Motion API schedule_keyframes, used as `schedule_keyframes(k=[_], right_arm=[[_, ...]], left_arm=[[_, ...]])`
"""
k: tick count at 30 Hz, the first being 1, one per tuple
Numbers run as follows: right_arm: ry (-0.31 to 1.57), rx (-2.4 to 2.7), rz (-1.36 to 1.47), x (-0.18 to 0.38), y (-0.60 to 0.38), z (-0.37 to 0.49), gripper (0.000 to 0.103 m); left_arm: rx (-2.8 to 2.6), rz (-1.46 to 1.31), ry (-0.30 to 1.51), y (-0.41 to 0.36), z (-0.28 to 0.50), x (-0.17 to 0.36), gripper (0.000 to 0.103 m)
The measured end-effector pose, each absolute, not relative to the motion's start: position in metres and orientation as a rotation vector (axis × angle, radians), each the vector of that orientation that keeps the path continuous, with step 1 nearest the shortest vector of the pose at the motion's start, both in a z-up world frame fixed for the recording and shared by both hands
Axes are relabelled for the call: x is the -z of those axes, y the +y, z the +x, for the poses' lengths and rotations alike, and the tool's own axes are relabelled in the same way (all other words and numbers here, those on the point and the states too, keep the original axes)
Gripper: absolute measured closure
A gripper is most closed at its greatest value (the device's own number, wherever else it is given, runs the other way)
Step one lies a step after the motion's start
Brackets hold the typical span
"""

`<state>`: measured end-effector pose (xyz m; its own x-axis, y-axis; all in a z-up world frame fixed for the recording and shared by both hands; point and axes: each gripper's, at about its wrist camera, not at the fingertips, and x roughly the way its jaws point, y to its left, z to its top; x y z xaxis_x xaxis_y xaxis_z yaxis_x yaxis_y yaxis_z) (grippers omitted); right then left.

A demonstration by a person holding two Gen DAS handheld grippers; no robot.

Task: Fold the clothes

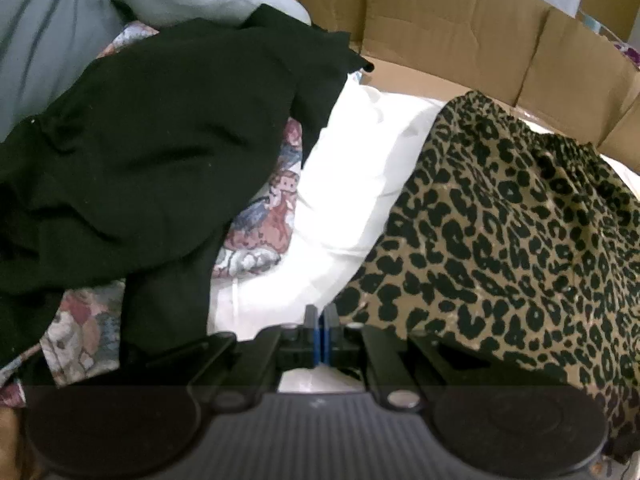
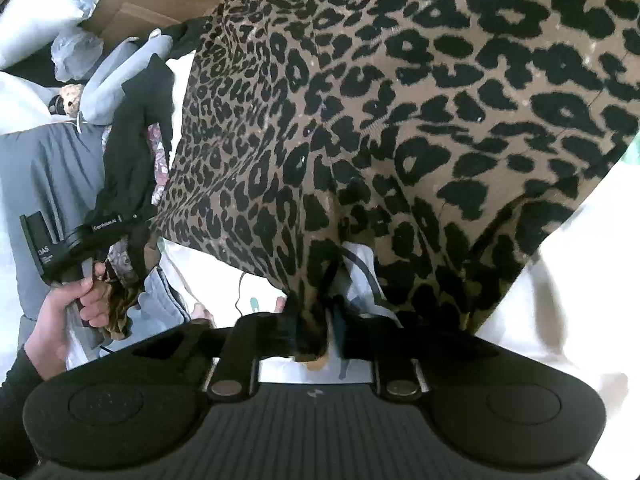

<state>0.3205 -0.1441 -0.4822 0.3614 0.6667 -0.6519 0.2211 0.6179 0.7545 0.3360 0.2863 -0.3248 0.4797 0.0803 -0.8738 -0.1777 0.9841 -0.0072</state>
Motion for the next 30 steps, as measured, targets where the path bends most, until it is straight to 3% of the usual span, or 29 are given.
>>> schedule_keyframes(k=[4,6,8,11,14,15,17,19,30], right_arm=[[1.172,-0.320,0.937,0.482,-0.151,0.319,0.068],[1.166,-0.312,0.953,0.484,-0.150,0.320,0.068],[1.156,-0.315,0.958,0.486,-0.149,0.319,0.069],[1.137,-0.325,0.943,0.488,-0.143,0.319,0.068],[1.146,-0.345,0.927,0.490,-0.137,0.321,0.069],[1.153,-0.353,0.922,0.490,-0.135,0.322,0.076],[1.165,-0.369,0.913,0.491,-0.131,0.324,0.097],[1.164,-0.375,0.938,0.491,-0.134,0.324,0.097],[1.113,-0.423,1.273,0.495,-0.159,0.322,0.098]], left_arm=[[-0.153,-0.211,1.053,0.297,0.334,0.328,0.092],[-0.161,-0.237,1.049,0.301,0.332,0.333,0.081],[-0.148,-0.254,1.057,0.302,0.331,0.340,0.061],[-0.140,-0.258,1.068,0.302,0.330,0.350,0.054],[-0.132,-0.267,1.083,0.301,0.328,0.361,0.059],[-0.124,-0.271,1.086,0.300,0.327,0.364,0.063],[-0.114,-0.260,1.088,0.298,0.326,0.365,0.085],[-0.099,-0.266,1.083,0.298,0.325,0.362,0.098],[-0.109,-0.201,0.996,0.292,0.332,0.326,0.099]])
